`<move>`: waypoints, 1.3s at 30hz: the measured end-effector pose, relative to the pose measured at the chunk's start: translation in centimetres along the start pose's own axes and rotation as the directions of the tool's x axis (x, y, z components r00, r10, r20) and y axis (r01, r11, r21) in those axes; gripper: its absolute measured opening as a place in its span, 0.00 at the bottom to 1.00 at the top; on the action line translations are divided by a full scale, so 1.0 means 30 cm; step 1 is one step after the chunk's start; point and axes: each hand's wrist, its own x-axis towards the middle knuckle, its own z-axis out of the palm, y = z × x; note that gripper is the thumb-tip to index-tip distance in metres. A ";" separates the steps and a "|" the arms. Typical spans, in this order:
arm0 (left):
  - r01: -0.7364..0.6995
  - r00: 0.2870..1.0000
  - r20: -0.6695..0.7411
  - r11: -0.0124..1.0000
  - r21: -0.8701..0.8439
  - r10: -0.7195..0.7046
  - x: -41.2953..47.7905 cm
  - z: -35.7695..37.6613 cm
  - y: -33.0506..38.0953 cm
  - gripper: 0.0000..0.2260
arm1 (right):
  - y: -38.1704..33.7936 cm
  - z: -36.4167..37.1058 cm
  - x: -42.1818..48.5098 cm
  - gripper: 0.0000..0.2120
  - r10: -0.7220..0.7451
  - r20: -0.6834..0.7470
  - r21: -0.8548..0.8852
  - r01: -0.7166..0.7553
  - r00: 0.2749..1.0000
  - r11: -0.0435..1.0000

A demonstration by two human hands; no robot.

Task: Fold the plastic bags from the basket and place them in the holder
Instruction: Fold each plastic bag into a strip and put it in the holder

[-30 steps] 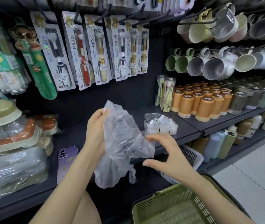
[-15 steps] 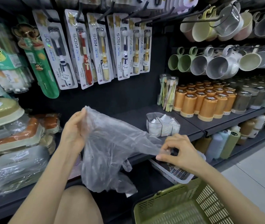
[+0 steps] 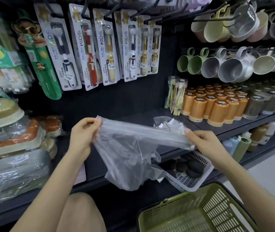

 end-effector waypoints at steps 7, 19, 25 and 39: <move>-0.136 0.969 0.228 0.971 0.197 0.090 0.028 0.104 -0.004 0.07 | -0.140 0.177 0.062 0.33 -0.354 -0.105 -0.329 0.304 0.929 0.894; -0.094 0.978 0.211 0.909 0.407 0.007 -0.147 0.028 -0.079 0.19 | -0.243 0.390 0.211 0.17 -0.103 0.077 0.343 0.071 0.992 0.937; -0.252 0.968 0.136 0.817 0.519 0.212 -0.217 0.025 -0.136 0.07 | -0.228 0.427 0.274 0.14 -0.026 -0.017 0.351 0.030 1.000 0.936; 0.031 0.998 0.041 0.949 0.313 -0.046 -0.089 -0.047 -0.173 0.10 | -0.120 0.433 0.448 0.19 0.073 0.066 0.281 -0.088 0.995 0.956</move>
